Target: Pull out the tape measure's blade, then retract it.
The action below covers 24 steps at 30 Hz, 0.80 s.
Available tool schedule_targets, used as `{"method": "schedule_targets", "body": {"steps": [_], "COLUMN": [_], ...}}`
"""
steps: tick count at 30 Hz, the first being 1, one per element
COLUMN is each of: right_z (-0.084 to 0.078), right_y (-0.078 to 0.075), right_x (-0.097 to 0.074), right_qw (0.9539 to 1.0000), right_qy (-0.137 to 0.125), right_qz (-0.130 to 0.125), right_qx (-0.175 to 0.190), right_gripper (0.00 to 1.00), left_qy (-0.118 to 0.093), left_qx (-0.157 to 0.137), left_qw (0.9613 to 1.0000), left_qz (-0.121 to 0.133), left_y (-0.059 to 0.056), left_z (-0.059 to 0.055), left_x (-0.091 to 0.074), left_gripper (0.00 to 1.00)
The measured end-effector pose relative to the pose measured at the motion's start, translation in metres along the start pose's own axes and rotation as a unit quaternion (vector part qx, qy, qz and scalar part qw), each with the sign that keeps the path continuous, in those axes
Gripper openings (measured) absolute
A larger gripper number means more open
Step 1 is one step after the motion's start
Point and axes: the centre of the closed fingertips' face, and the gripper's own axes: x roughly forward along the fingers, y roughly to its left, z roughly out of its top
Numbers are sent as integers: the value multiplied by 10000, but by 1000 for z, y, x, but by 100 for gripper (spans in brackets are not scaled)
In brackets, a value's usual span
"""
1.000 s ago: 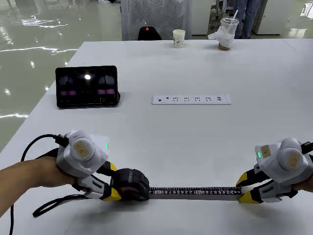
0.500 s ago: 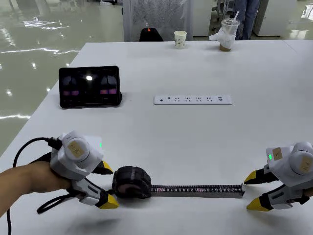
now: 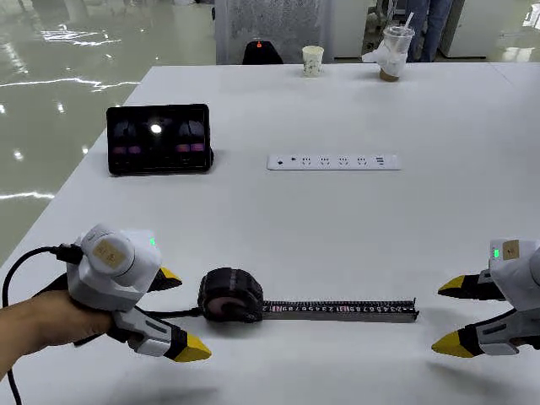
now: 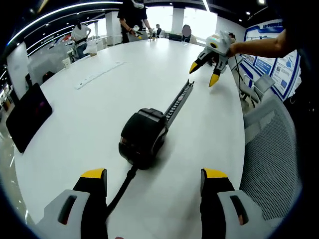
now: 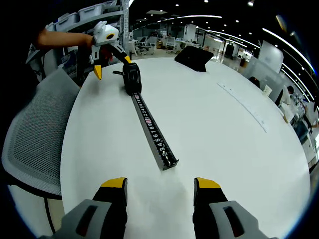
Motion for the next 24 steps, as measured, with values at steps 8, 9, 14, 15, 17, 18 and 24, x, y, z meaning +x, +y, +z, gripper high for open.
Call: {"method": "schedule_targets", "body": {"steps": [8,9,14,15,17,18,24], "right_z": [6,7,12,13,16,17,23], "right_y": [12,14,21,22,22,22,28], "right_x": [-11,-12,-16,-17,-20,-21,-28], "right_qw": [9984,9980,9959,9952,9936,9930,9892], "right_qy": [-262,-290,-444,-492,-631,-674,-852], "right_qz": [-232,-265,-392,-429,-509,-540,-689], "right_qx": [451,494,684,723,782,806,969], "right_gripper": [61,62,68,70,72,73,78], "left_qy": [-348,-402,-649,-687,-753,-766,-902], "left_qx": [-301,-334,-485,-501,-530,-529,-585], "left_qw": [9986,9982,9957,9953,9946,9944,9920], "left_qz": [269,303,444,459,488,504,659], "left_y": [-6,-9,-17,-19,-23,-24,-25], "left_z": [4,5,9,9,10,9,9], "left_x": [-14,-16,-23,-24,-26,-26,-32], "left_gripper": [83,83,88,89,90,91,95]}}
